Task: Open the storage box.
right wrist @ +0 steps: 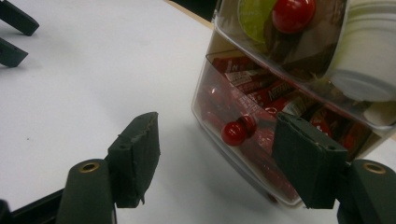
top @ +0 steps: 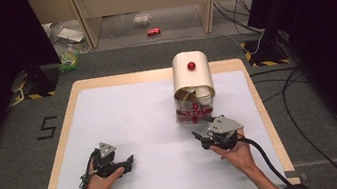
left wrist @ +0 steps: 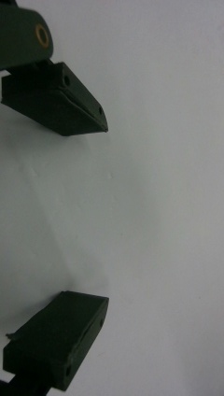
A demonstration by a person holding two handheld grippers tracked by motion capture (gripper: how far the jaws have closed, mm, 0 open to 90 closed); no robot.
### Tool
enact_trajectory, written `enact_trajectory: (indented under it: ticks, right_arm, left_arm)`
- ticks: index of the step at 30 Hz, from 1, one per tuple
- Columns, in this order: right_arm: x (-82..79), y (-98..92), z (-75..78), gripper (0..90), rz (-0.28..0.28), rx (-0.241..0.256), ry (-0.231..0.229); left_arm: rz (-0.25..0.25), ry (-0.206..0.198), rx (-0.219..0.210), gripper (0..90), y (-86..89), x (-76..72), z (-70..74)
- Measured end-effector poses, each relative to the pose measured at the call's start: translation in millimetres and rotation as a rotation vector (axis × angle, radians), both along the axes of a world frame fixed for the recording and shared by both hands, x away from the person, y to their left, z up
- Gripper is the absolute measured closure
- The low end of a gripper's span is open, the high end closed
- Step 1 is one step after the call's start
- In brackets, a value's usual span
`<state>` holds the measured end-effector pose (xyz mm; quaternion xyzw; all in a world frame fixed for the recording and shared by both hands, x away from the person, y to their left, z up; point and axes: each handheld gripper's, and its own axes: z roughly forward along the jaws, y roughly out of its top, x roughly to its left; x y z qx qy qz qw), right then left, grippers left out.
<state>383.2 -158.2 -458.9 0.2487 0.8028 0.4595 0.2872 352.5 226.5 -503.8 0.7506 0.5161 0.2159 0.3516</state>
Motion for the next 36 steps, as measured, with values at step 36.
enact_trajectory:
  ticks: [36]
  right_arm:
    - [12.0, 27.5, -9.8, 31.9, 0.051, -0.23, -0.206]
  left_arm:
    - [0.0, 0.0, 0.0, 13.0, -0.1, 0.0, 0.0]
